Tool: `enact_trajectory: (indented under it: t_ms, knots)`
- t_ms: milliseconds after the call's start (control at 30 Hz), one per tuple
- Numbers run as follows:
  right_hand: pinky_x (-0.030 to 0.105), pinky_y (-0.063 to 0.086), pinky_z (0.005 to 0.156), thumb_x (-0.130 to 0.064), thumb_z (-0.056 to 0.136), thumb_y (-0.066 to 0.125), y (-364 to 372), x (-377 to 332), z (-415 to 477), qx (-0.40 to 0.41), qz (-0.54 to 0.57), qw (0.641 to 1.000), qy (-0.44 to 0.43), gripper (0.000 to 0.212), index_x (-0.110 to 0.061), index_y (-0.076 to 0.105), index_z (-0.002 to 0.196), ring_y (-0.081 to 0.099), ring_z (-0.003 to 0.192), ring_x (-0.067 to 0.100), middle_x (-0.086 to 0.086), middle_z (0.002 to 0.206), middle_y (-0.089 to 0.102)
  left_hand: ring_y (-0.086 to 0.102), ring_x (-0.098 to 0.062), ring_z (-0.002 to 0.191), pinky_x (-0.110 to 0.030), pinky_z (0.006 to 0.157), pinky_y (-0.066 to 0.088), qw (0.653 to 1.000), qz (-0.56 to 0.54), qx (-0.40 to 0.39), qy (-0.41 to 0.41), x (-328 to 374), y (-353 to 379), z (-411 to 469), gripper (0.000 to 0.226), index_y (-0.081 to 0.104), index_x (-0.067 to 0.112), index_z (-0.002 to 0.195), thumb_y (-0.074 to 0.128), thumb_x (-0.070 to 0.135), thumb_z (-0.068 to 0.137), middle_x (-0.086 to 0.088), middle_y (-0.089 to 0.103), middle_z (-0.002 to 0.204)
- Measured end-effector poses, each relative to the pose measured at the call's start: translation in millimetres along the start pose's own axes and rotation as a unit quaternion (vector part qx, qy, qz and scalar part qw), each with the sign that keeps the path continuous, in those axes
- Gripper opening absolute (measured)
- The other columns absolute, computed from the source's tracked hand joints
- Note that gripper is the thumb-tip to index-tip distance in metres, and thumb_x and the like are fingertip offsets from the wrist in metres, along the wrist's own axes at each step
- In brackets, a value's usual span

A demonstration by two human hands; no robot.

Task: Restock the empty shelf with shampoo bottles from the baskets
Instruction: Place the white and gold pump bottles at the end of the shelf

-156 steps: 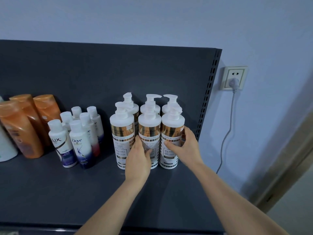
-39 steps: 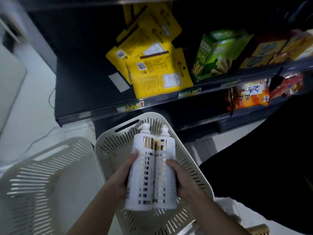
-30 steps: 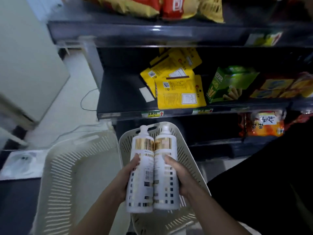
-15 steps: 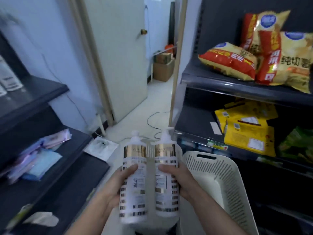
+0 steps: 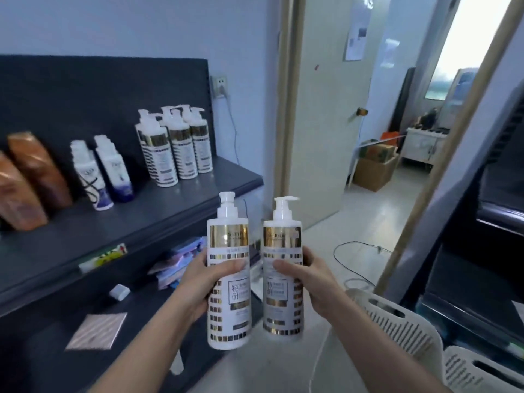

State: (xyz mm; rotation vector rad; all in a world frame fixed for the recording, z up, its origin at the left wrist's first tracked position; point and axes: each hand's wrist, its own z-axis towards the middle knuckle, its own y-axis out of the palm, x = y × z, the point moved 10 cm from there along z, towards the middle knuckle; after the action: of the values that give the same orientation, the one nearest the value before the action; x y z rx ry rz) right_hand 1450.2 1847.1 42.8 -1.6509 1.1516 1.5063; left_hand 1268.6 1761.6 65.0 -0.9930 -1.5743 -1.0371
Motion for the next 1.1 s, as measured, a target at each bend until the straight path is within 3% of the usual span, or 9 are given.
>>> enact_trajectory:
  t_ms: [167,233,333,600,800,1000,1100]
  knots:
    - [0.029,0.056,0.07,-0.013,0.069,0.085,63,-30,45,-0.027,-0.04,0.998,-0.05,0.049,-0.015,0.064,0.113,0.073,0.089,0.019,0.003,0.098,0.075,0.073,-0.028,0.087,-0.034,0.068,0.057,0.997,0.041,0.034,0.054,47,-60,15,0.047,0.065,0.012,0.104,0.085,0.006,0.062,-0.011,0.075,0.095]
    - [0.034,0.058,0.075,-0.017,0.066,0.088,84,-39,62,-0.041,-0.055,0.996,-0.062,0.054,-0.014,0.063,0.114,0.073,0.093,0.022,0.004,0.101,0.076,0.073,-0.026,0.084,-0.033,0.067,0.057,0.995,0.048,0.053,0.072,62,-80,21,0.04,0.065,0.013,0.103,0.08,0.001,0.068,-0.01,0.076,0.092]
    - [0.043,0.056,0.087,-0.024,0.058,0.09,111,-54,84,-0.054,-0.073,0.993,-0.08,0.067,-0.018,0.06,0.117,0.073,0.097,0.022,0.003,0.105,0.075,0.073,-0.026,0.084,-0.035,0.067,0.057,0.992,0.04,0.074,0.098,83,-104,32,0.042,0.066,0.013,0.104,0.081,0.001,0.066,-0.009,0.076,0.093]
    - [0.032,0.055,0.08,-0.003,0.064,0.087,152,-89,153,-0.07,-0.059,0.991,-0.095,0.064,-0.017,0.055,0.117,0.072,0.092,0.012,-0.002,0.103,0.075,0.073,-0.022,0.087,-0.039,0.072,0.057,0.98,0.049,0.132,0.138,130,-147,77,0.069,0.062,0.016,0.11,0.089,0.019,0.046,-0.004,0.075,0.097]
    - [0.032,0.055,0.079,-0.003,0.067,0.085,170,-119,217,-0.107,-0.063,0.984,-0.124,0.059,-0.021,0.055,0.116,0.073,0.092,0.011,-0.004,0.102,0.076,0.072,-0.011,0.078,-0.022,0.057,0.051,0.973,0.076,0.151,0.154,156,-164,130,0.058,0.062,0.015,0.109,0.087,0.007,0.058,-0.001,0.075,0.095]
    - [0.025,0.055,0.076,0.006,0.069,0.082,188,-145,298,-0.169,-0.066,0.973,-0.141,0.055,-0.017,0.057,0.113,0.072,0.09,0.007,-0.005,0.098,0.076,0.071,-0.016,0.09,-0.031,0.073,0.054,0.963,0.069,0.199,0.167,171,-186,189,0.062,0.062,0.017,0.109,0.088,0.005,0.053,-0.001,0.075,0.096]
    - [0.031,0.056,0.084,0.006,0.068,0.082,199,-149,338,-0.2,-0.08,0.966,-0.139,0.058,-0.014,0.058,0.117,0.072,0.097,0.012,-0.002,0.104,0.076,0.071,-0.013,0.089,-0.03,0.074,0.054,0.96,0.062,0.219,0.165,173,-196,216,0.061,0.062,0.018,0.109,0.087,0.001,0.055,0.0,0.075,0.097]
